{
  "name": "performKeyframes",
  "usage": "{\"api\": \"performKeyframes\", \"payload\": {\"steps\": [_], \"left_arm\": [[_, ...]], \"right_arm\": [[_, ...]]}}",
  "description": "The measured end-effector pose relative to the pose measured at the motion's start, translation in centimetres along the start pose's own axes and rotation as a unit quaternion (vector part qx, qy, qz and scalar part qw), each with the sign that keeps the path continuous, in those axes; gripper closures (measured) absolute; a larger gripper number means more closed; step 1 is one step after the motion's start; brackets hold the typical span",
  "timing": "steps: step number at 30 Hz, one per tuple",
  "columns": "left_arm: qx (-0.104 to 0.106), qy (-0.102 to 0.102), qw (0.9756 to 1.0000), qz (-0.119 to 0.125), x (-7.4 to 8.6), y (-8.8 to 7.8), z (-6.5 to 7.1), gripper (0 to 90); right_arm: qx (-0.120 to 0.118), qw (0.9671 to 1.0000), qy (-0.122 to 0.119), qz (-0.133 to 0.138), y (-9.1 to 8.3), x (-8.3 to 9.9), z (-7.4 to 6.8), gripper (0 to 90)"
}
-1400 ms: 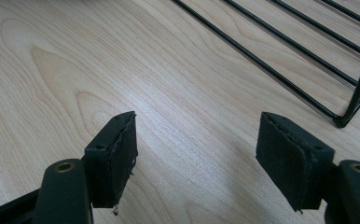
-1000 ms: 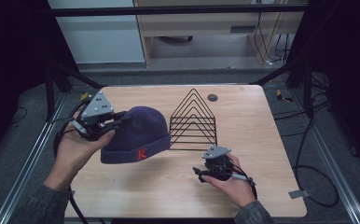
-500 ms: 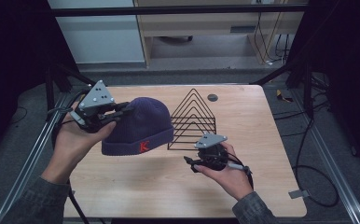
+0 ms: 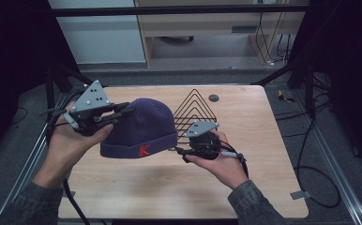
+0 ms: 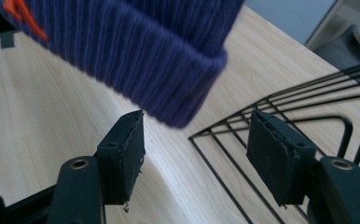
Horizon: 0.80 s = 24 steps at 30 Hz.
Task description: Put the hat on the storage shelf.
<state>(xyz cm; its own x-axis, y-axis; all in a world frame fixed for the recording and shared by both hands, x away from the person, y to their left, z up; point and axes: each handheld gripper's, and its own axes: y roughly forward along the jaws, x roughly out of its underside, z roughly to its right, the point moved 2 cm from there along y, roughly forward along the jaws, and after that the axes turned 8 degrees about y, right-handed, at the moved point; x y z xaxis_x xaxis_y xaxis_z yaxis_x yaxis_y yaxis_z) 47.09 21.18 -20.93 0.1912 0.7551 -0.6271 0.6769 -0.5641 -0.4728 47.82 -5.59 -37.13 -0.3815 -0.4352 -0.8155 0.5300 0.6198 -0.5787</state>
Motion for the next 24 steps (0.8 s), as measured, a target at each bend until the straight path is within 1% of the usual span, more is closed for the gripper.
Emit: {"api": "performKeyframes", "payload": {"steps": [5,6,8,13,16,17,18,19,20,24], "left_arm": [[-0.001,-0.001,1.0000,0.009,-0.4,0.1,-0.2,81.4],[0.000,-0.001,0.9999,0.011,-0.5,0.1,-0.2,81.3],[0.000,-0.002,0.9999,0.015,-0.7,0.3,-0.4,81.4],[0.006,-0.002,0.9998,0.019,-0.9,0.6,-0.8,81.4],[0.003,-0.007,0.9998,0.018,-0.8,0.6,-1.0,81.3],[0.004,-0.010,0.9997,0.021,-0.7,0.7,-1.2,81.3],[0.004,-0.010,0.9997,0.021,-0.7,0.7,-1.2,81.4],[0.007,-0.015,0.9996,0.024,-0.7,0.8,-1.4,81.3],[0.008,-0.017,0.9995,0.026,-0.6,0.9,-1.5,81.4],[0.003,-0.028,0.9992,0.028,-0.6,1.0,-1.9,81.3]], "right_arm": [[-0.020,0.9998,-0.003,-0.005,0.4,-1.4,0.0,38.1],[-0.027,0.9996,-0.003,-0.008,0.6,-1.8,0.1,40.5],[-0.032,0.9994,-0.004,-0.007,0.7,-2.1,0.1,44.0],[-0.031,0.9995,-0.007,-0.006,0.7,-2.8,0.4,52.4],[-0.041,0.9992,-0.003,-0.003,0.5,-3.1,0.6,59.4],[-0.042,0.9991,-0.005,-0.003,0.4,-3.2,0.6,61.7],[-0.042,0.9991,-0.005,-0.003,0.4,-3.2,0.6,61.7],[-0.045,0.9990,-0.008,-0.002,0.2,-3.4,0.6,67.4],[-0.043,0.9990,-0.010,-0.001,0.2,-3.5,0.6,69.4],[-0.044,0.9989,-0.014,-0.001,0.1,-3.8,0.7,76.2]]}}
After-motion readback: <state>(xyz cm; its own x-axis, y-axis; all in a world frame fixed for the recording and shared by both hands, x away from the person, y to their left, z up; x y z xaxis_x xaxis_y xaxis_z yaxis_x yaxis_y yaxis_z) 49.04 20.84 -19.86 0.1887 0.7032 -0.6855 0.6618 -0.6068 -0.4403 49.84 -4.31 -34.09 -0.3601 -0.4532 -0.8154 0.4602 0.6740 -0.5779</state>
